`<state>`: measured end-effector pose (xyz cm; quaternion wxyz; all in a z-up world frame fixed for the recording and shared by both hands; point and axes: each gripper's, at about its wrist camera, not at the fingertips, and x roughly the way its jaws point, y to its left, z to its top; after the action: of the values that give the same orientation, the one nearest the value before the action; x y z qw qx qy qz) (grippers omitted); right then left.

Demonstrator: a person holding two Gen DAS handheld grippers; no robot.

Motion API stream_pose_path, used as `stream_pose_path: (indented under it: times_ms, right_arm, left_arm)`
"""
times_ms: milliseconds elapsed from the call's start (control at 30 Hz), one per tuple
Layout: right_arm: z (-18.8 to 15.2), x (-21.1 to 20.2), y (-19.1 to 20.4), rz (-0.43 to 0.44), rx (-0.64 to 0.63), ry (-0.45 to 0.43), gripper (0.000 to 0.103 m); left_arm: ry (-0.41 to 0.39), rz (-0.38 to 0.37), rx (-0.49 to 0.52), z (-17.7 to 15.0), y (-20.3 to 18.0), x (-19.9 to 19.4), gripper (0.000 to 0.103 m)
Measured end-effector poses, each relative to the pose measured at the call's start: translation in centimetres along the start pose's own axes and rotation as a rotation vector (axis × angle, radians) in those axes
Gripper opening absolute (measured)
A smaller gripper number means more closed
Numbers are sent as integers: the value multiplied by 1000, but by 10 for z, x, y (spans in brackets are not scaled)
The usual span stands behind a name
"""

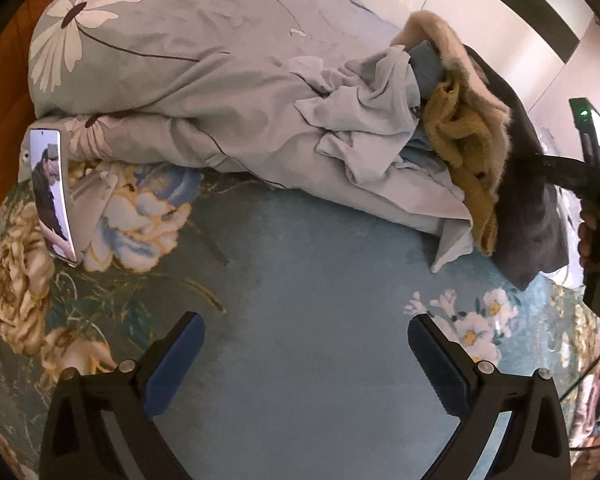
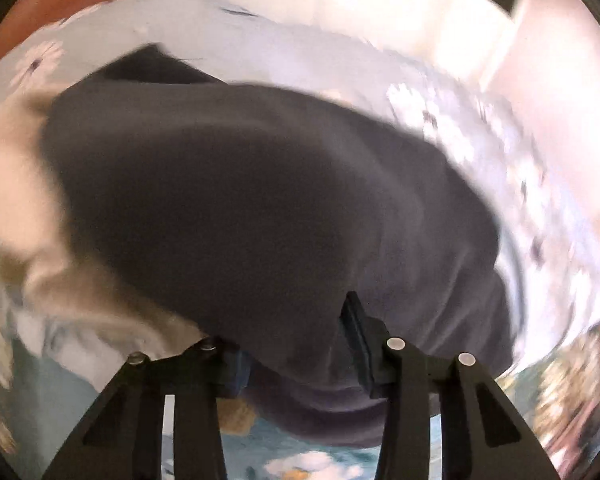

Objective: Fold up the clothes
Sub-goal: 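Reach the right tool into the pile and grasp the black jacket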

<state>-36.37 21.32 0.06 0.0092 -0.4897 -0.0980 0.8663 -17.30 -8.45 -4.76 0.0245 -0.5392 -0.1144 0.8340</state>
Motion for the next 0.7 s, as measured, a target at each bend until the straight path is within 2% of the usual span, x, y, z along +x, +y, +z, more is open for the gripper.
stream_pose_path:
  times_ms: [167,233,333,467,567,600,633,700]
  right_arm:
    - [11,-55,12,75,-22,-114,43]
    - [25,-64,29,114,-48,-139,51]
    - [46,-54,64,116,-97,-170,62]
    - [67,-33,100,99,-131,-148,62]
    - [90,-17,108,24,-121,-111,62]
    - [95,-11,109,6,-106,-93,58]
    - [98,-6,105,7,-84,-70,45]
    - [100,-3,90,56,-19,-31,29]
  left_arm:
    - [10,-42,-22,-1,-1,-1,103]
    - [17,-37,-22,-1,-1,-1,103]
    - [27,-29,-23,-2,1,-1,103]
    - [31,-21,-28,-6,8,-3,103]
    - [30,0,-29,-11,14,-5,103]
    - [29,8,-30,-13,17,-5,103]
    - [30,14,-32,-15,19,-6,103]
    - [35,21,-39,-18,22,-7,103]
